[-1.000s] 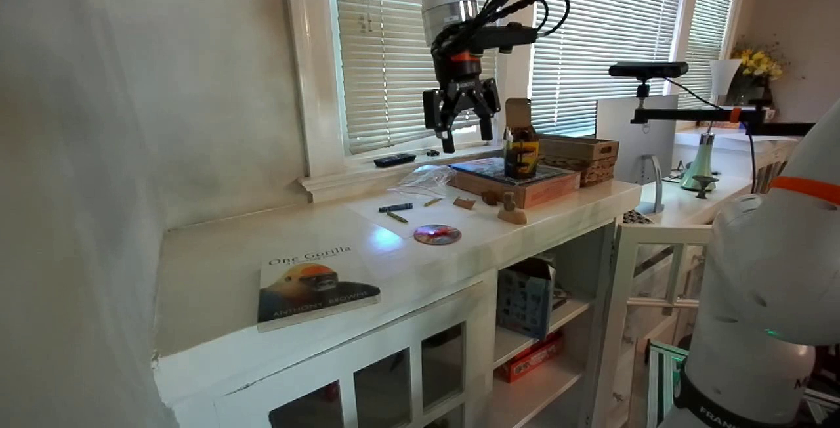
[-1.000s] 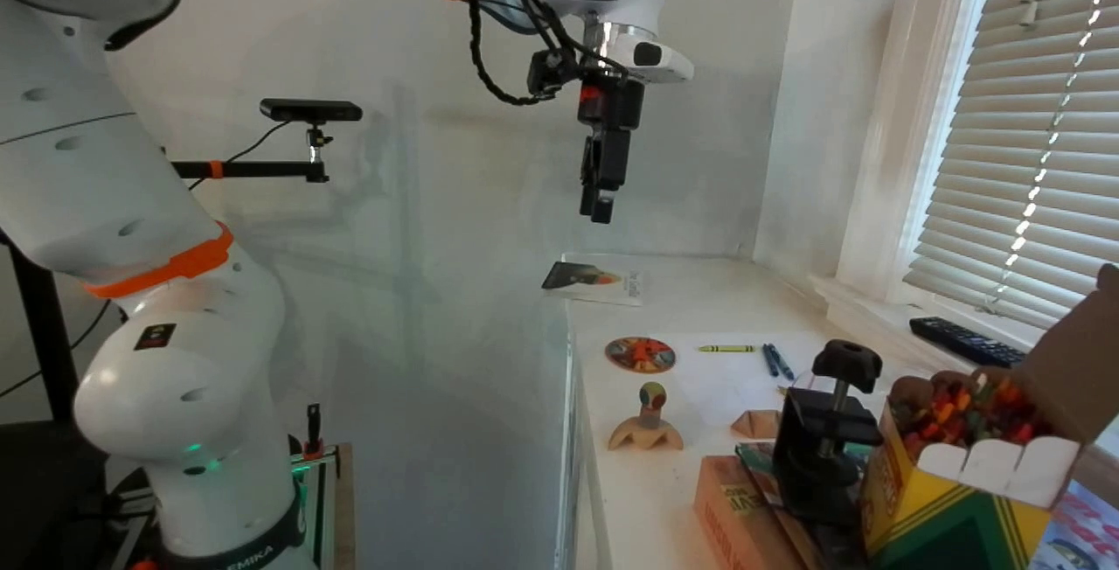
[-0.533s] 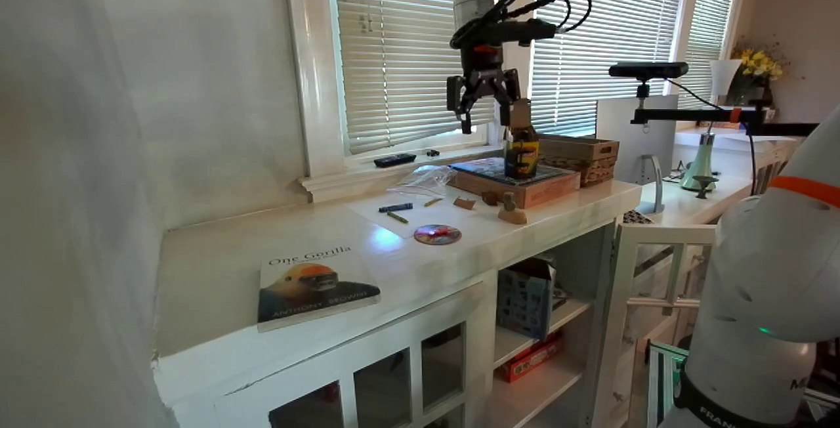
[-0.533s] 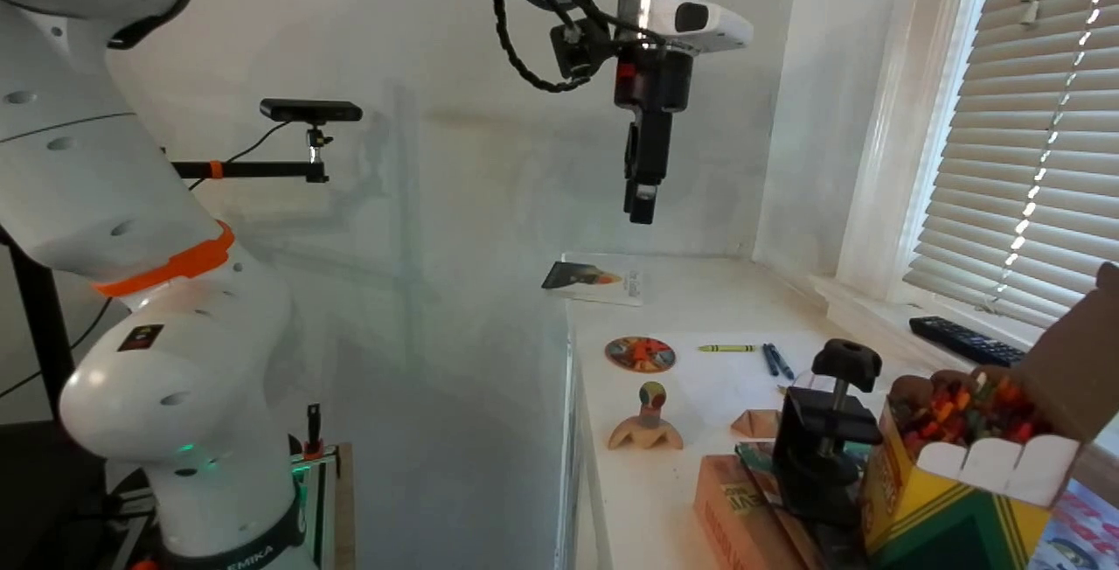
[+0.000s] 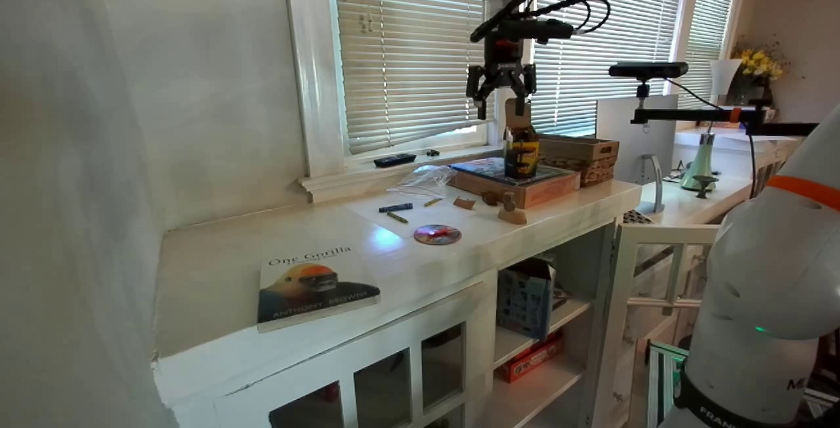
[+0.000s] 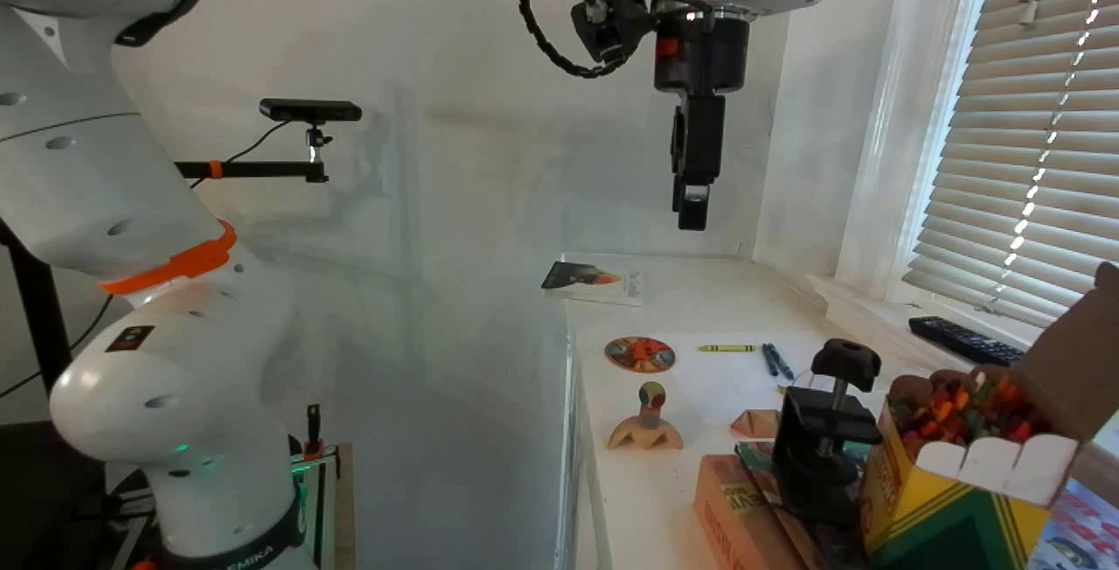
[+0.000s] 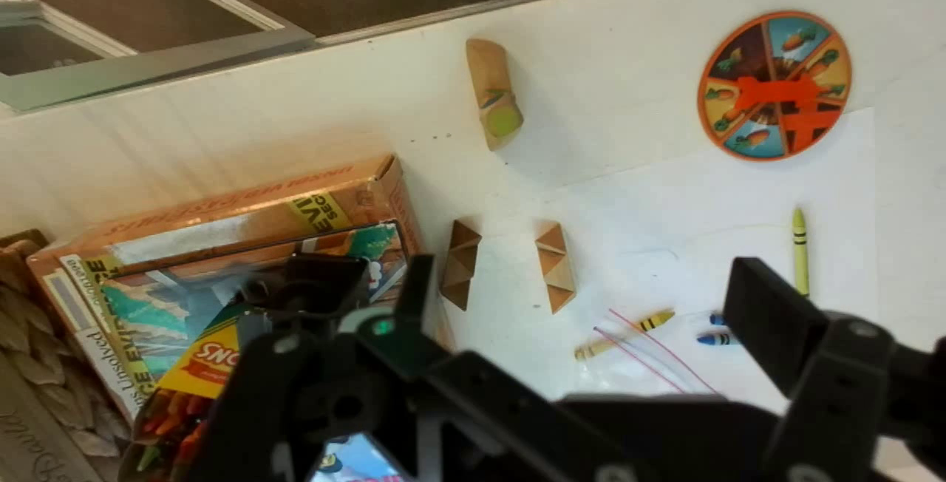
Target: Rotate the object clockwise
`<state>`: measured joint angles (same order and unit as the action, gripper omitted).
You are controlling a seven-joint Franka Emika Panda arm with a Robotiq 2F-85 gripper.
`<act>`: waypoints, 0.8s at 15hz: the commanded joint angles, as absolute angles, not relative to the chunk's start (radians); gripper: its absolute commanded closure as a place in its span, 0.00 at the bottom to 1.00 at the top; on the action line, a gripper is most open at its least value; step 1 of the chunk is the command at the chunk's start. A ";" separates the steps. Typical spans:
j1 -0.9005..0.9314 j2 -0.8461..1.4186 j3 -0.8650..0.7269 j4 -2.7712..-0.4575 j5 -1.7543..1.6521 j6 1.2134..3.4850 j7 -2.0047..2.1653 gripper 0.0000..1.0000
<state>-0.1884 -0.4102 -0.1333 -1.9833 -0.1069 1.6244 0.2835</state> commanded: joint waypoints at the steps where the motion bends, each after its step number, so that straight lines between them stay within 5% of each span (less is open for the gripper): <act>1: -0.225 -0.386 -0.139 -1.977 -0.119 1.612 0.338 0.00; 12: -0.215 -0.398 -0.107 -2.033 -0.175 1.694 0.291 0.00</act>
